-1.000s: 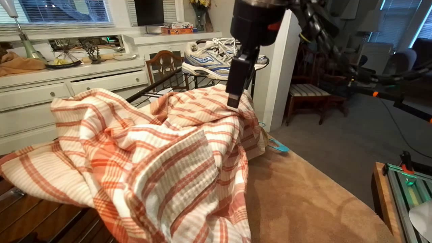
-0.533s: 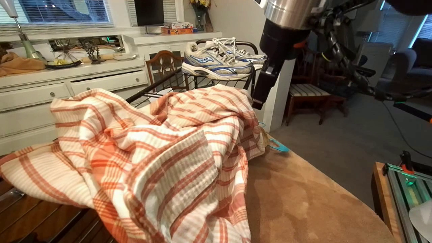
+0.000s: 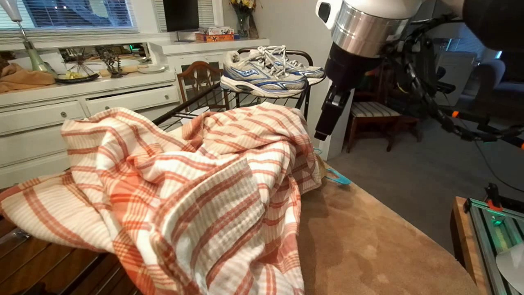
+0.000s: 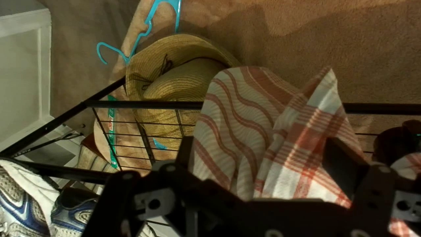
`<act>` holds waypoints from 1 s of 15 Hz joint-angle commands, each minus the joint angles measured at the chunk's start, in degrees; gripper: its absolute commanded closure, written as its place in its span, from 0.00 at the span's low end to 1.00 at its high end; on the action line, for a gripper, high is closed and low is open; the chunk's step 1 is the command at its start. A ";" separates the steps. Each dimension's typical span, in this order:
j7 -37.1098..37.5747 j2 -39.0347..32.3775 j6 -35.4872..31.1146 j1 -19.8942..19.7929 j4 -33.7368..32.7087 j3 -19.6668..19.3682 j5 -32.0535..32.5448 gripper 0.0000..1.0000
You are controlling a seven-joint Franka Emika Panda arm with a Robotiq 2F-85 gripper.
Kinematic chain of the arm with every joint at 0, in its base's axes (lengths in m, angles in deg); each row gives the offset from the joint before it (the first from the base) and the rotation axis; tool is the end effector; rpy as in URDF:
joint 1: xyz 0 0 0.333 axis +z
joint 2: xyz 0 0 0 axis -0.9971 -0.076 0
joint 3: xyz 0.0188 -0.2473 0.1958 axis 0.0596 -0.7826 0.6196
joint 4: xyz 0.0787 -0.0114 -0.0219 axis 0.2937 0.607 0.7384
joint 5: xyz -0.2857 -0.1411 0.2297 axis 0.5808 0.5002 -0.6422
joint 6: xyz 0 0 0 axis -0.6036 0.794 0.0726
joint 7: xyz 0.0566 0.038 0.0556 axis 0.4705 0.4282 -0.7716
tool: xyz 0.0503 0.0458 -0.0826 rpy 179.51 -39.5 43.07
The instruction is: Straighten the towel on the rack
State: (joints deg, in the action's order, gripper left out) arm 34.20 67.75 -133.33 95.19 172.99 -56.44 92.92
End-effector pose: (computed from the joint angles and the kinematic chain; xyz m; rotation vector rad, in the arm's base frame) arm 0.4420 0.1768 0.4702 2.7645 0.1920 0.3844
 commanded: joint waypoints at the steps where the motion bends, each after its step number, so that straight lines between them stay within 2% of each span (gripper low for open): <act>1: 0.73 -0.61 2.34 -0.67 0.25 2.30 0.80 0.00; 7: 3.20 0.67 -0.09 0.65 6.79 6.23 2.36 0.00; 11: 11.85 -0.31 1.28 0.03 8.86 9.05 8.36 0.00; 15: 23.50 -1.86 -0.64 0.30 10.58 10.52 13.46 0.00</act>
State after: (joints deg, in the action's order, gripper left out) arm 49.47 66.92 -132.70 95.63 182.14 -47.28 102.32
